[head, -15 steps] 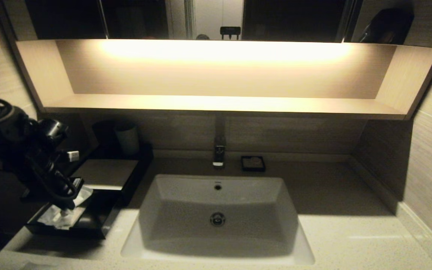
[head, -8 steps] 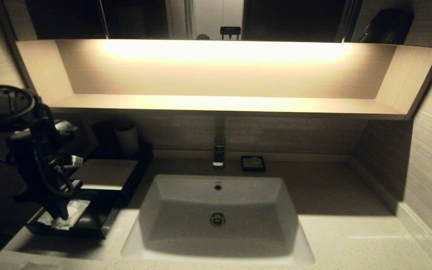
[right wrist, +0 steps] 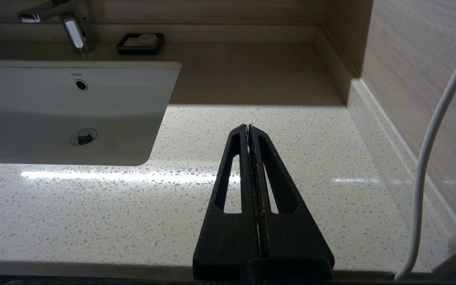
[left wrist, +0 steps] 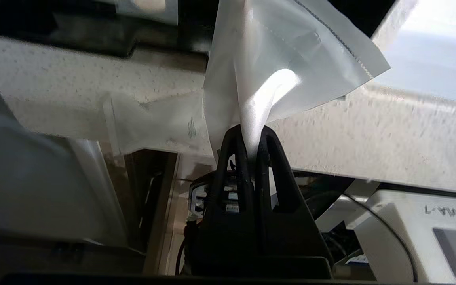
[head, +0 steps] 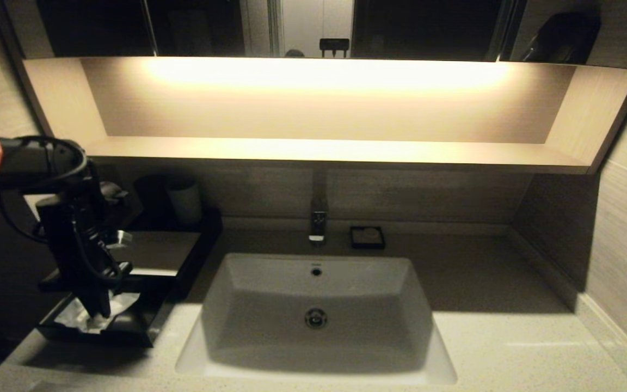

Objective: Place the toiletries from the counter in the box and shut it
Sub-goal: Place the bathroom toiletry into the drawer

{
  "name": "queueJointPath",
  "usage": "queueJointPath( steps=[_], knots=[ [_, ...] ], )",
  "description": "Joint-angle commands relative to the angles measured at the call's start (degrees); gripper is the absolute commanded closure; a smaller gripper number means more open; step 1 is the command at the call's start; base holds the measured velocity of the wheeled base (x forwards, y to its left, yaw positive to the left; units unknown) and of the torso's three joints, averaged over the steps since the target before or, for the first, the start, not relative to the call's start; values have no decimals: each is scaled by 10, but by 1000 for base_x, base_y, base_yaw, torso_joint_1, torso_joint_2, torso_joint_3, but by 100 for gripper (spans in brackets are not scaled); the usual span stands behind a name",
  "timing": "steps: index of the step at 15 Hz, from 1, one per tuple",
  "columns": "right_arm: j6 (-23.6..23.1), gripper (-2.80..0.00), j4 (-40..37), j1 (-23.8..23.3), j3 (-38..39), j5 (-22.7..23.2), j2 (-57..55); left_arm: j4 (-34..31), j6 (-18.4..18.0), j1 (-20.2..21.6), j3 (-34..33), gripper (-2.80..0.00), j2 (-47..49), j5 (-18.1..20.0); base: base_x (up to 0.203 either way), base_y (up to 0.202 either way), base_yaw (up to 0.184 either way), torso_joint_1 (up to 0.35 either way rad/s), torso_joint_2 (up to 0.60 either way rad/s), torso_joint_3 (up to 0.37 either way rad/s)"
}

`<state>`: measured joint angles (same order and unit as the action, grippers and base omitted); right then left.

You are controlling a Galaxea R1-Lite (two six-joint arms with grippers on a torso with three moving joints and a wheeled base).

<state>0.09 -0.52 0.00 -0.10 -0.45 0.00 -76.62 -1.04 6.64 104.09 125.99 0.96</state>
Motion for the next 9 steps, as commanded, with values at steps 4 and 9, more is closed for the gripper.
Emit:
queueJointPath(
  steps=[4,9],
  knots=[
    [0,0,0,0,0,0,0,-5,8,0,34,0,42,1,0,0,0,0,0,0],
    [0,0,0,0,0,0,0,-4,14,0,68,0,65,0,0,0,0,0,0,0]
  ],
)
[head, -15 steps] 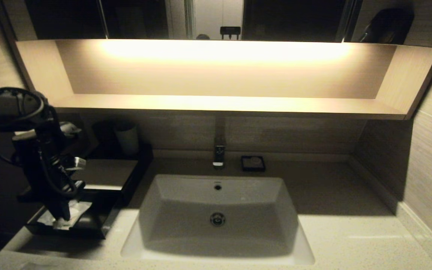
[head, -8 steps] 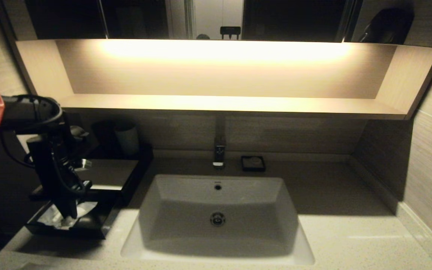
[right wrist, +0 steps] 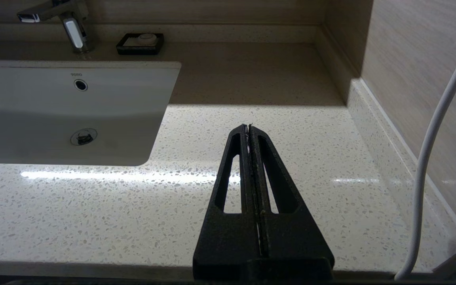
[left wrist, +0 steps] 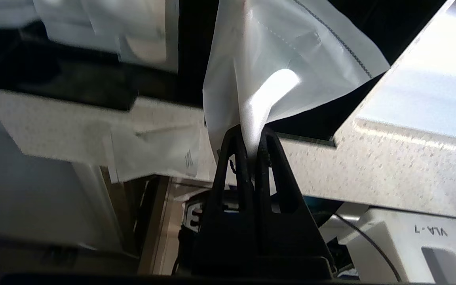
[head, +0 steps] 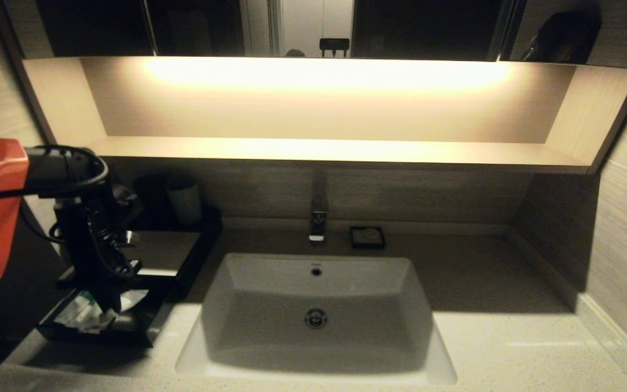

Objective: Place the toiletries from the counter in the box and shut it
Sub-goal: Place the bathroom toiletry into the drawer

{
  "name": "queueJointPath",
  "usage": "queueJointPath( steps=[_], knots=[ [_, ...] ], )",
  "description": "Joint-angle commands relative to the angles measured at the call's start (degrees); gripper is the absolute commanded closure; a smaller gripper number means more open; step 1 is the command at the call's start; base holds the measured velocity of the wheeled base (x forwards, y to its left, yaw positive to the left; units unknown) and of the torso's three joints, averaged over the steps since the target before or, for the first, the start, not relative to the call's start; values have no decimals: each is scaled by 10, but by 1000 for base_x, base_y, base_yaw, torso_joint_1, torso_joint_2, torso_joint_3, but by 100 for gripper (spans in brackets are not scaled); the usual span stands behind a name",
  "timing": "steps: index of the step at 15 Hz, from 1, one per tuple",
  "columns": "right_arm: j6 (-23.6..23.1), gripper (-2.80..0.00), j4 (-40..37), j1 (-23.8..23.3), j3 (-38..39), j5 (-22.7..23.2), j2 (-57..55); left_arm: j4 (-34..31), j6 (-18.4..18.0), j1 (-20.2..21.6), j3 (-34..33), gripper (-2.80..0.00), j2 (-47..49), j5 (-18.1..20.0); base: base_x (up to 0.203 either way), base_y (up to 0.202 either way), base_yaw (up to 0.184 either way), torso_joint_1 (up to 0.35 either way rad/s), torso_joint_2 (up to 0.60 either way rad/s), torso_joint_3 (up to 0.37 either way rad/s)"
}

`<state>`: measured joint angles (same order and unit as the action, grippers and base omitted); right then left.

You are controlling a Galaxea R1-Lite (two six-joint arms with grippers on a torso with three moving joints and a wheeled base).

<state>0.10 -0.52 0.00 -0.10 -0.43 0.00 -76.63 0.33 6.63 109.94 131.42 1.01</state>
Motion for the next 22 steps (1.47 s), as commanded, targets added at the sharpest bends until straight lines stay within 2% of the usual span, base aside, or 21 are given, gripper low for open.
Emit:
queueJointPath(
  steps=[1,22],
  knots=[
    [0,0,0,0,0,0,0,2,0,0,12,0,12,0,0,0,0,0,0,0],
    [0,0,0,1,0,0,0,101,-1,-14,12,0,31,2,0,0,0,0,0,0]
  ],
)
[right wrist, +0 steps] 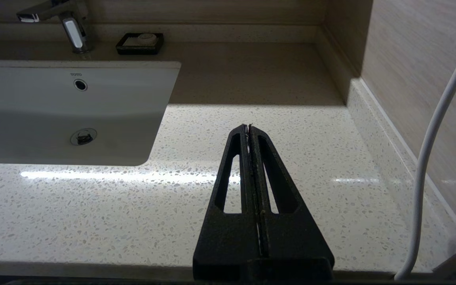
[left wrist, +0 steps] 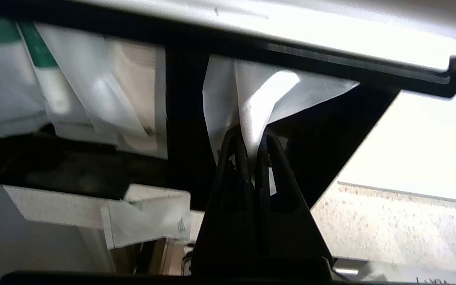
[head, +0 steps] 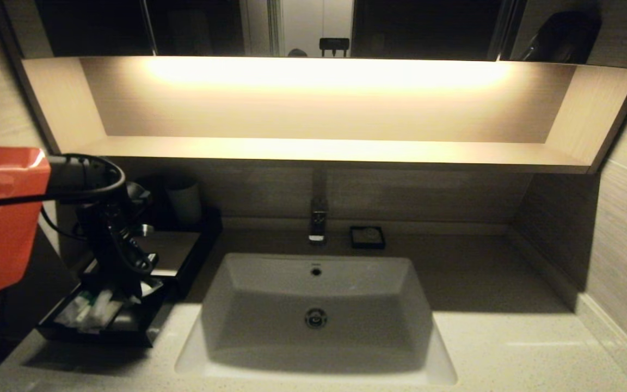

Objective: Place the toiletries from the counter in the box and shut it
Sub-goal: Place the bathroom toiletry into the drawer

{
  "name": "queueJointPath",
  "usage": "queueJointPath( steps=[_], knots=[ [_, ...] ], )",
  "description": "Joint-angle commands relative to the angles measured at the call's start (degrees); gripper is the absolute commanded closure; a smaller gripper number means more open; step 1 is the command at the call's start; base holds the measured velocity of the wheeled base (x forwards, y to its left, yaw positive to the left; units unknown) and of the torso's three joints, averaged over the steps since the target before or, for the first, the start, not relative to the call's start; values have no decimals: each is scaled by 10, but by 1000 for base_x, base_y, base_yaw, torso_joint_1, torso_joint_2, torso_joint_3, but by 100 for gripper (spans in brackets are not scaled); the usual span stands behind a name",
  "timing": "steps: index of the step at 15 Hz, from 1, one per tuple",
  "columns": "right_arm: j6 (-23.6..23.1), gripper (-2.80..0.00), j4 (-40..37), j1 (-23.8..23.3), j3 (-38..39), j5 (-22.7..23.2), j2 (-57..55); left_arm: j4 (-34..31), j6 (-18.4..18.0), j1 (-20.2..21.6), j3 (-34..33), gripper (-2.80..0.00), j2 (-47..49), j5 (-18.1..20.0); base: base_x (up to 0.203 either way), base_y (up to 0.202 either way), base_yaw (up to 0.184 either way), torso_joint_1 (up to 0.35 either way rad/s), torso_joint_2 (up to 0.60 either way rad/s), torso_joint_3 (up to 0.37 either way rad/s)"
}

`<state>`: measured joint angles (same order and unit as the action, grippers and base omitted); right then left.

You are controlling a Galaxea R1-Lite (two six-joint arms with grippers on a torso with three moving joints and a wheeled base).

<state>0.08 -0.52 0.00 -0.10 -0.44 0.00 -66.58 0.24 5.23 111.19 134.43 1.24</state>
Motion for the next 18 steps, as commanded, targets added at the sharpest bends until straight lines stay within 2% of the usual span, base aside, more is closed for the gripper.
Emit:
queueJointPath(
  steps=[1,18],
  knots=[
    [0,0,0,0,0,0,0,4,0,0,0,0,2,0,0,0,0,0,0,0],
    [0,0,0,0,0,0,0,55,-1,0,-1,0,9,-6,0,0,0,0,0,0]
  ],
)
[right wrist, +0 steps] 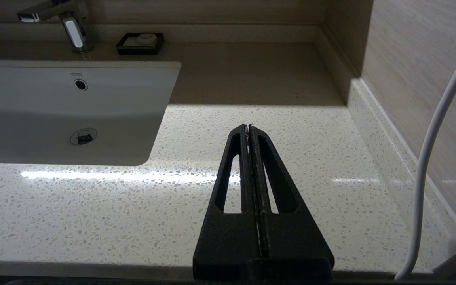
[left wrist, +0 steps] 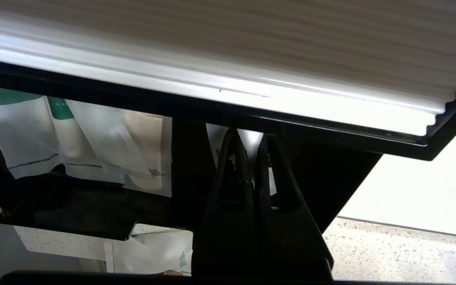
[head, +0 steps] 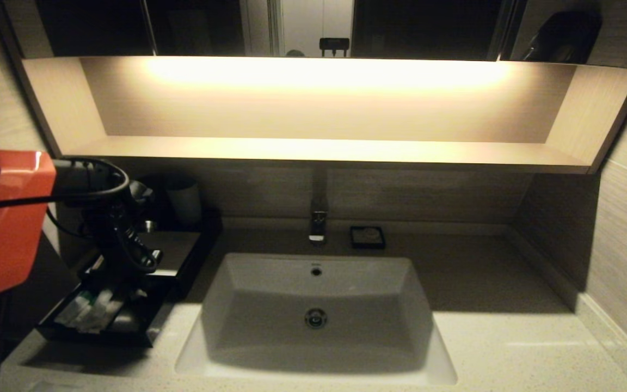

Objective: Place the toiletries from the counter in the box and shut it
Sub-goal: Place the bathroom toiletry into the drawer

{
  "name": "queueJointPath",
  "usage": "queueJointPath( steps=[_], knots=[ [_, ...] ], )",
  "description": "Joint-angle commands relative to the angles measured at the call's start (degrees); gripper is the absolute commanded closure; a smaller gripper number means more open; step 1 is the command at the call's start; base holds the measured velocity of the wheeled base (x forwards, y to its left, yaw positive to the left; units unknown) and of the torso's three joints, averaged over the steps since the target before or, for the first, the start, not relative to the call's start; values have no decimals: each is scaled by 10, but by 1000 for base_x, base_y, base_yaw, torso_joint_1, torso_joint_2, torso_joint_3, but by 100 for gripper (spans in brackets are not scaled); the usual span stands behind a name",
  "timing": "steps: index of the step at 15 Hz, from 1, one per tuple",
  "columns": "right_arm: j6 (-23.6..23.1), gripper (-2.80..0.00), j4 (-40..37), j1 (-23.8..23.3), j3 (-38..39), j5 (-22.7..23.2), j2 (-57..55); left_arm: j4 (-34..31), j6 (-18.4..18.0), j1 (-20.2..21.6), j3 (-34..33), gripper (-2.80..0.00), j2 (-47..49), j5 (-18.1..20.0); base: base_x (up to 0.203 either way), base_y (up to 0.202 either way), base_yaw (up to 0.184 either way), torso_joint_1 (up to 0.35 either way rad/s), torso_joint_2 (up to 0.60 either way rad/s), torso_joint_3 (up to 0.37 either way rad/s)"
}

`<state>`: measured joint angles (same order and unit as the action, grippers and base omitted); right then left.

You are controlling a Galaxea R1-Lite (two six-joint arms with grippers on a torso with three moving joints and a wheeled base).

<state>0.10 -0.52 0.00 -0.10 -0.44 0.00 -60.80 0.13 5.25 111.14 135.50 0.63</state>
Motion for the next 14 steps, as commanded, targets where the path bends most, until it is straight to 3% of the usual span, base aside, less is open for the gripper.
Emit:
queueJointPath(
  steps=[1,8,9,14],
  knots=[
    [0,0,0,0,0,0,0,-3,0,0,0,0,-1,0,0,0,0,0,0,0],
    [0,0,0,0,0,0,0,-4,0,0,-1,0,-1,0,0,0,0,0,0,0],
    [0,0,0,0,0,0,0,-4,-1,1,-1,-280,-3,0,0,0,0,0,0,0],
    [0,0,0,0,0,0,0,-8,-2,4,-1,-280,-4,0,0,0,0,0,0,0]
  ],
)
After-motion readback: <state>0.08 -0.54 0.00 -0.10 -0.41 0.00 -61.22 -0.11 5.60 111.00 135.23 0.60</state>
